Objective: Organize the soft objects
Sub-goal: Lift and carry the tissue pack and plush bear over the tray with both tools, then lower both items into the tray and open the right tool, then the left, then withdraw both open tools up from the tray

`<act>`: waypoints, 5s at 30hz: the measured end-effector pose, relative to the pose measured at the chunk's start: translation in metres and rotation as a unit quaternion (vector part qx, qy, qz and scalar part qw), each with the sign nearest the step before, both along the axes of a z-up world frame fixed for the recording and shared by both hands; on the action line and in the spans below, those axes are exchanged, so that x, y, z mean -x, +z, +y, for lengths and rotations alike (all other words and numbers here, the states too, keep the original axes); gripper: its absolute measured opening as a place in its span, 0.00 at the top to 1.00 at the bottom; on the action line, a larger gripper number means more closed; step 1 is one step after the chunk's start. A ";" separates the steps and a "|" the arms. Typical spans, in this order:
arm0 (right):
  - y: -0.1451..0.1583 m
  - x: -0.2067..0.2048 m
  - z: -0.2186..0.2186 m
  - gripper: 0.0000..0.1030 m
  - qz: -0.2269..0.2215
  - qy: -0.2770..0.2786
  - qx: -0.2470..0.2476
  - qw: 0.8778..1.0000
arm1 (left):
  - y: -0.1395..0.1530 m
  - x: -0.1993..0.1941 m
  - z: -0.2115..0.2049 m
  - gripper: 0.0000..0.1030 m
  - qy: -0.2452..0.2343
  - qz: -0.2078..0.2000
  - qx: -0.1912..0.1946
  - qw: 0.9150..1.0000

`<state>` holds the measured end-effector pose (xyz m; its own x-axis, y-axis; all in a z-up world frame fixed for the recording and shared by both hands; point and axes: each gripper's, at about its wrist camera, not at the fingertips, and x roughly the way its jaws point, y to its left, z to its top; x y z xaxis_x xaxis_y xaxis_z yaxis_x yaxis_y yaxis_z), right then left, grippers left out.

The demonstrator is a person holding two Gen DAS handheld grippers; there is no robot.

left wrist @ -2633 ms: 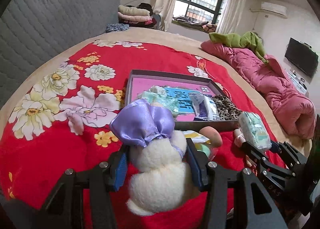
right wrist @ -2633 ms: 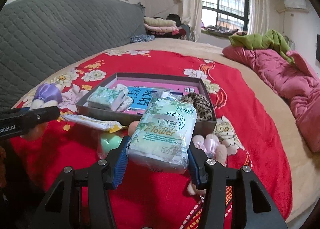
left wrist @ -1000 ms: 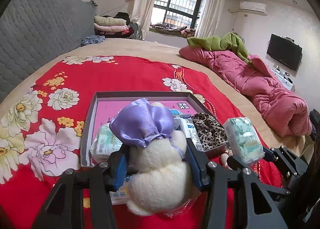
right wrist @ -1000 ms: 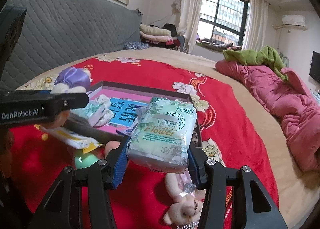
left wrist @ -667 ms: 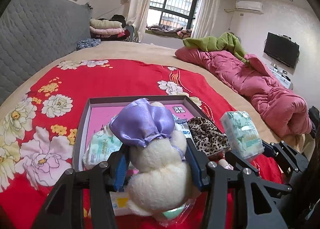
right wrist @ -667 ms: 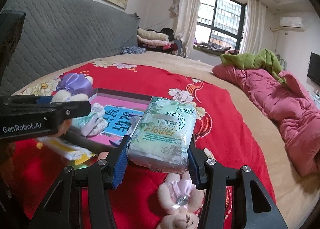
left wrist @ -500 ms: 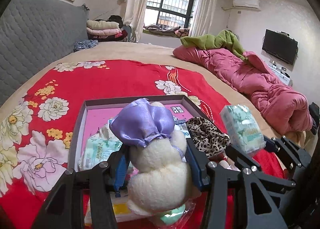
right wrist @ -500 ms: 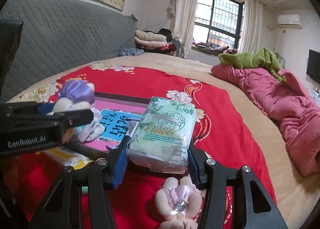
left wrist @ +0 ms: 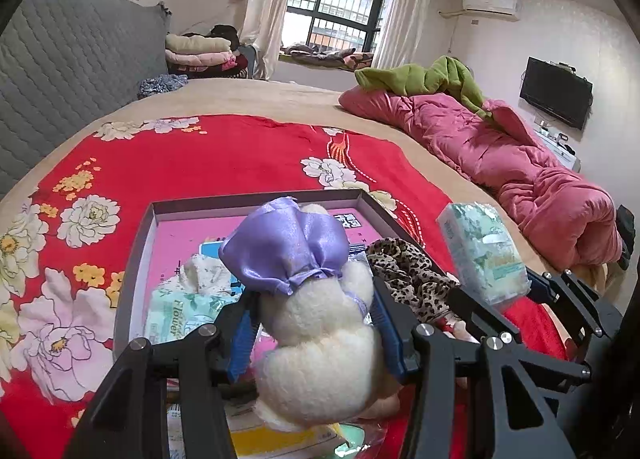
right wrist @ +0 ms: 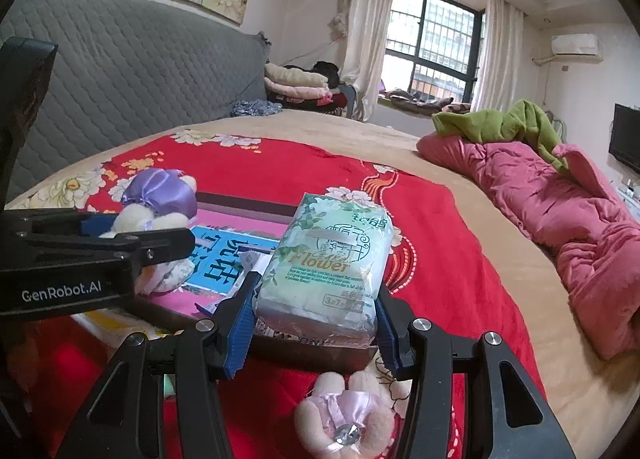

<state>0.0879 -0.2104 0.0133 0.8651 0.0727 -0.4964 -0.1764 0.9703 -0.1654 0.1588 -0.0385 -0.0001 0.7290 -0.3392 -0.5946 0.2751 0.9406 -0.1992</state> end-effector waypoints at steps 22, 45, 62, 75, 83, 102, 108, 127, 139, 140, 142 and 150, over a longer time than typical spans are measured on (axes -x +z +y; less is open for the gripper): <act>-0.012 -0.033 0.001 0.48 0.000 0.005 0.002 1.000 | -0.025 -0.022 -0.005 0.49 -0.012 0.050 -0.010 0.999; -0.042 -0.051 0.019 0.48 0.076 0.057 0.043 0.995 | -0.038 -0.039 -0.002 0.49 -0.025 0.092 0.003 0.995; -0.048 -0.064 0.021 0.46 0.116 0.057 0.025 0.991 | -0.041 -0.042 -0.006 0.49 -0.029 0.095 0.003 0.995; -0.046 -0.061 0.017 0.31 0.109 0.050 0.019 0.993 | -0.044 -0.045 -0.008 0.48 -0.030 0.100 0.007 0.994; -0.031 -0.038 0.019 0.30 0.051 0.052 0.066 0.995 | -0.048 -0.049 -0.014 0.47 -0.034 0.107 -0.001 0.994; -0.032 -0.038 0.000 0.29 0.077 0.013 0.033 0.996 | -0.050 -0.054 -0.010 0.46 -0.040 0.133 0.012 0.990; -0.031 -0.034 -0.001 0.29 0.078 0.012 0.032 0.996 | -0.052 -0.055 -0.009 0.45 -0.047 0.143 0.016 0.988; -0.022 -0.021 -0.003 0.29 0.076 0.008 0.038 0.996 | -0.051 -0.058 -0.006 0.42 -0.039 0.145 0.023 0.988; -0.016 -0.019 -0.006 0.29 0.072 0.003 0.039 0.997 | -0.035 -0.058 0.013 0.42 -0.013 0.119 0.013 0.993; -0.016 -0.020 -0.006 0.29 0.073 0.003 0.038 0.997 | -0.034 -0.058 0.015 0.42 -0.010 0.117 0.008 0.993; -0.015 -0.019 -0.006 0.29 0.072 0.003 0.037 0.997 | -0.033 -0.059 0.022 0.42 -0.004 0.117 0.012 0.993; -0.008 -0.015 -0.006 0.29 0.064 0.002 0.037 0.997 | -0.019 -0.052 0.036 0.42 0.002 0.100 0.023 0.995</act>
